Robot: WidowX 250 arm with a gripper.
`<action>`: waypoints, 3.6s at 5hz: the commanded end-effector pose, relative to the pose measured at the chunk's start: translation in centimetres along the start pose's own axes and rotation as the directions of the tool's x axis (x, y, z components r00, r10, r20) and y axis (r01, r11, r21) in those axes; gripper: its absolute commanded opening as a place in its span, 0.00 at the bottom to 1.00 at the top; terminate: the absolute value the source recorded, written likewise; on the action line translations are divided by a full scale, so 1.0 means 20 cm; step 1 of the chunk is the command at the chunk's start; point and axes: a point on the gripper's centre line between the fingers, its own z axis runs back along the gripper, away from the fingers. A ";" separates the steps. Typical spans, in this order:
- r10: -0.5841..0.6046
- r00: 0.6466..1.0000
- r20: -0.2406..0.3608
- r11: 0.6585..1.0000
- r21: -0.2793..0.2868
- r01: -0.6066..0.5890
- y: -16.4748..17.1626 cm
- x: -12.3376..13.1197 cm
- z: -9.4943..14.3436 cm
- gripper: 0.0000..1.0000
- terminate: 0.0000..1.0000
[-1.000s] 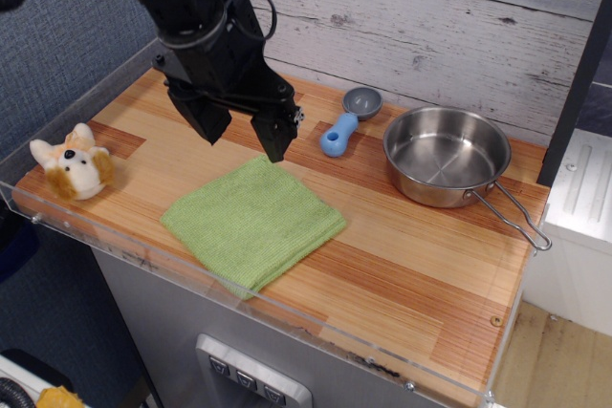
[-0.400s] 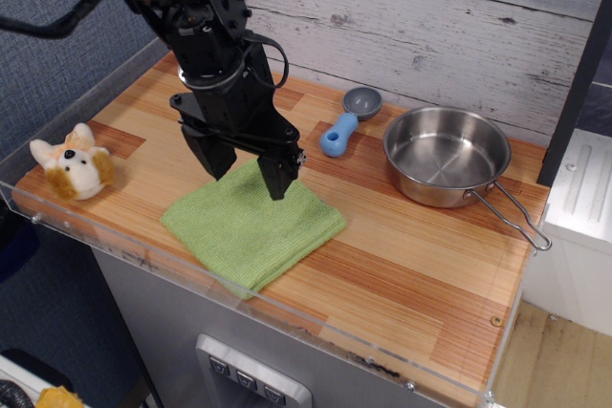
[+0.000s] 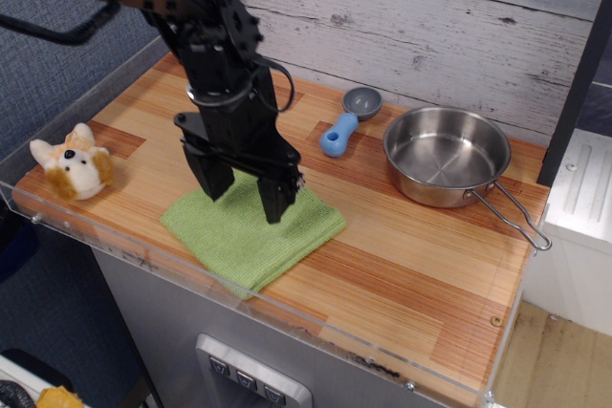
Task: Move the green cloth at the left edge corner of the table.
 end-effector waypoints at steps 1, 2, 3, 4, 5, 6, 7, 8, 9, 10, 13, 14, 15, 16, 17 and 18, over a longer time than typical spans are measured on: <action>-0.027 0.999 -0.030 1.000 0.005 0.027 -0.04 0.07 -0.03 1.00 0.00; -0.029 0.998 -0.048 0.999 0.019 0.030 -0.05 0.08 -0.05 1.00 0.00; -0.027 0.999 -0.040 0.999 0.035 0.028 -0.02 0.10 -0.08 1.00 0.00; 0.007 0.999 -0.031 0.998 0.060 -0.005 0.02 0.09 -0.07 1.00 0.00; 0.031 0.999 -0.019 0.995 0.091 -0.030 0.09 0.10 -0.07 1.00 0.00; 0.075 0.997 0.015 0.991 0.114 -0.076 0.17 0.13 -0.03 1.00 0.00; 0.124 0.992 0.023 0.986 0.111 -0.126 0.23 0.17 -0.03 1.00 0.00; 0.162 0.986 0.044 0.979 0.116 -0.166 0.32 0.26 -0.03 1.00 0.00; 0.176 0.982 0.061 0.975 0.128 -0.183 0.38 0.34 -0.05 1.00 0.00; 0.176 0.984 0.039 0.975 0.134 -0.180 0.37 0.34 -0.07 1.00 0.00; 0.187 0.980 0.069 0.971 0.141 -0.195 0.50 0.54 -0.11 1.00 0.00; 0.179 0.982 0.069 0.973 0.137 -0.187 0.47 0.55 -0.12 1.00 0.00; 0.173 0.982 0.070 0.974 0.135 -0.181 0.46 0.56 -0.12 1.00 0.00; 0.171 0.982 0.081 0.973 0.145 -0.181 0.48 0.58 -0.09 1.00 0.00; 0.182 0.978 0.099 0.974 0.120 -0.193 0.46 0.59 -0.05 1.00 0.00; 0.193 0.968 0.160 0.973 0.100 -0.210 0.46 0.63 0.06 1.00 0.00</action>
